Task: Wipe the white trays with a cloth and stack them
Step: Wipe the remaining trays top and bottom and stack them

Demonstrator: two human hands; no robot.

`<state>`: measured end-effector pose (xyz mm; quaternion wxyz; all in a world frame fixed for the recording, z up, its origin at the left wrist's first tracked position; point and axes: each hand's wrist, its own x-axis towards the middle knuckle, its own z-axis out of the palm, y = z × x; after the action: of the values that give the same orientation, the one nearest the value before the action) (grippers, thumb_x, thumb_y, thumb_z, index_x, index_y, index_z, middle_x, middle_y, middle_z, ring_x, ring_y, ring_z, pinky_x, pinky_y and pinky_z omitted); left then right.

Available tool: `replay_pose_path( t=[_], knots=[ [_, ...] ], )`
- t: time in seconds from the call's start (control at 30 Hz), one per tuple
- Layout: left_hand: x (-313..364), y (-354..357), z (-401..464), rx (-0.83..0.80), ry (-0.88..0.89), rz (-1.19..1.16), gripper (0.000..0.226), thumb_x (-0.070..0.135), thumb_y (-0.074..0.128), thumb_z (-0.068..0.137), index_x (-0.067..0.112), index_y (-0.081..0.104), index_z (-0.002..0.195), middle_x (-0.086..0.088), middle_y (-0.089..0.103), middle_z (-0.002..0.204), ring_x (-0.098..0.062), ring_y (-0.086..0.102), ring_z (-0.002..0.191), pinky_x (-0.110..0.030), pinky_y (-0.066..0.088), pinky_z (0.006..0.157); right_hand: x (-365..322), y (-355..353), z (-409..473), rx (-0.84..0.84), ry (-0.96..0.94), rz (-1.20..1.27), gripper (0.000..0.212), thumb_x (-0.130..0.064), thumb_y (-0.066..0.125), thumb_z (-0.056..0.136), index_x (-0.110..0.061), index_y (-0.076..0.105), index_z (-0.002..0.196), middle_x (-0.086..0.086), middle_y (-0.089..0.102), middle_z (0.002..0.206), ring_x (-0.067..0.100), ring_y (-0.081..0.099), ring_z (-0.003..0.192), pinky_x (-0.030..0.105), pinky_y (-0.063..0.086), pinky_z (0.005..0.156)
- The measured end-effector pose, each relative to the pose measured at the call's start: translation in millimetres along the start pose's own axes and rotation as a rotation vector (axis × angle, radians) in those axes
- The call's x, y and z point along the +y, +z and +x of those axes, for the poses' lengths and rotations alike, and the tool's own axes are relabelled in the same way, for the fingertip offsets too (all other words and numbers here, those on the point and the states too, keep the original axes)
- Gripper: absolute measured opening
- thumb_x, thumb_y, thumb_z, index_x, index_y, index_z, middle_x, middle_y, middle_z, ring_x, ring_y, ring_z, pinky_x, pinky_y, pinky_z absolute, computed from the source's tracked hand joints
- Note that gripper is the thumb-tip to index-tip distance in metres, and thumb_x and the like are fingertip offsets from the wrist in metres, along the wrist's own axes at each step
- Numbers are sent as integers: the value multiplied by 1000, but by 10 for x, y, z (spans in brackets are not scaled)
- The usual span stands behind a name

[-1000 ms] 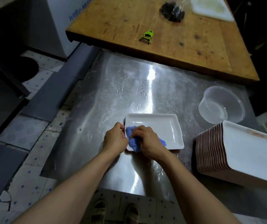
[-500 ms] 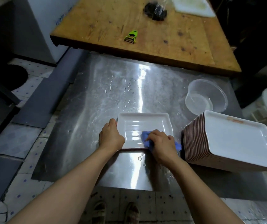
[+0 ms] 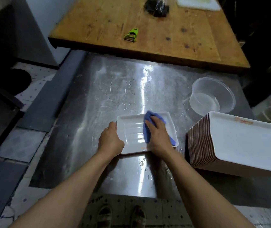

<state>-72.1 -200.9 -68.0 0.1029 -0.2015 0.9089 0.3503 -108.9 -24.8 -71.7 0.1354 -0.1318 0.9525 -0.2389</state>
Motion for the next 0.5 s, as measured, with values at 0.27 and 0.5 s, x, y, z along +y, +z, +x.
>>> replay_pose_path(
  t=[0.27,0.5],
  knots=[
    [-1,-10,11,22,-64,-99,25,10,62,77,12,47,97,-5,60,90,-22,54,74,-28,41,57,-471,139,-259,-117,-305,205,39,12,51,81,9,58,119,26,49,131,34,44,123,14,21,104],
    [51,-14,26,25,-123,-94,26,2,55,74,13,47,96,-5,60,97,-23,56,83,-29,44,64,10,-140,-445,-33,-26,69,36,9,50,82,-10,69,105,10,54,125,25,46,117,30,37,97]
  ],
)
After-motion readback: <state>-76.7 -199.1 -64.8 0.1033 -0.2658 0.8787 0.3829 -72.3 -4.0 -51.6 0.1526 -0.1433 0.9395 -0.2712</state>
